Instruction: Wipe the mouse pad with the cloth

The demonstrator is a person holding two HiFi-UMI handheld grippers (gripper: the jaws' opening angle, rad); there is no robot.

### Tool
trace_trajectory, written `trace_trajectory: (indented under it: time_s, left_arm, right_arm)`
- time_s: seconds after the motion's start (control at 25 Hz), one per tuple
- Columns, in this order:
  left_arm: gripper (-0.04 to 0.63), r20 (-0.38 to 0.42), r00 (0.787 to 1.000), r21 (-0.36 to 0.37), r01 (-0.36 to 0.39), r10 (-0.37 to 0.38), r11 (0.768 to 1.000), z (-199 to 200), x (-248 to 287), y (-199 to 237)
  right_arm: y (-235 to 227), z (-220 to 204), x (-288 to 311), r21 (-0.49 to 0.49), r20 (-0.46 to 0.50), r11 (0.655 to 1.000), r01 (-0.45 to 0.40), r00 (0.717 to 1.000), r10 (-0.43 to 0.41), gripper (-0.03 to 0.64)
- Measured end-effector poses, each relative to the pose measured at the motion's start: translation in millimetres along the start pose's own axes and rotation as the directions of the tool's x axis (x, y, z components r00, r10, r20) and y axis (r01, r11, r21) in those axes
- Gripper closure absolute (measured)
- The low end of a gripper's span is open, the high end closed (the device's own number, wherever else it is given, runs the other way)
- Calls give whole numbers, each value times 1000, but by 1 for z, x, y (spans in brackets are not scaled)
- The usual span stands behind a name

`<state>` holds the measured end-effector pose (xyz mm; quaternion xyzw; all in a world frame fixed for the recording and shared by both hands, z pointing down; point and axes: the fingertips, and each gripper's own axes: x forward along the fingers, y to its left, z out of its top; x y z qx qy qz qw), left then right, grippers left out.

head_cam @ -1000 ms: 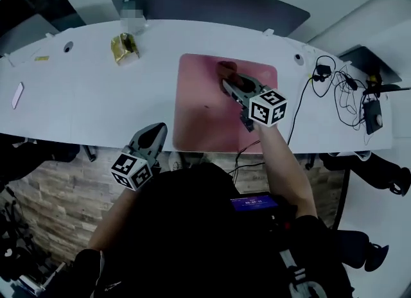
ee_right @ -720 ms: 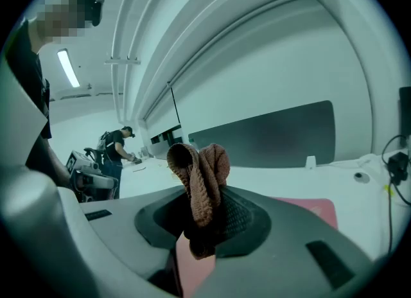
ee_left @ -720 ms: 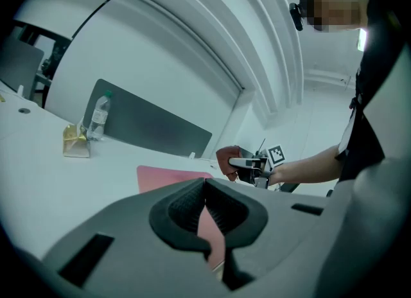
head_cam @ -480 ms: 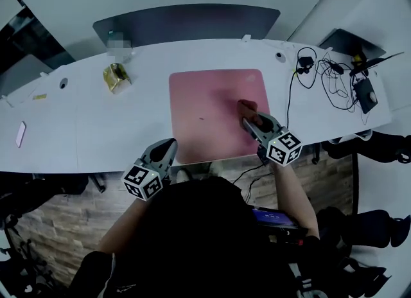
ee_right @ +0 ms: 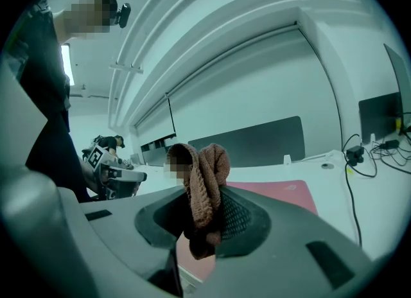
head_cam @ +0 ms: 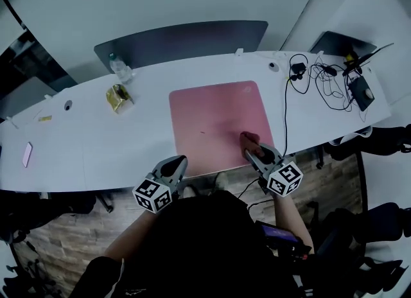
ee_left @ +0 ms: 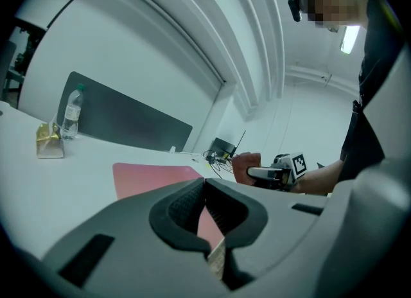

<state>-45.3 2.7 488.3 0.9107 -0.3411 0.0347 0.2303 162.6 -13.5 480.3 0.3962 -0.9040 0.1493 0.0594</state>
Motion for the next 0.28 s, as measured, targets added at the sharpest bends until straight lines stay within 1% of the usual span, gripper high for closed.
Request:
trace_trajectory:
  time_s: [0.28]
  left_arm:
    - [586, -22, 1000, -6, 5, -6, 1000, -12, -16, -12]
  right_arm:
    - [24, -9, -14, 33, 23, 999, 11, 1000, -11, 500]
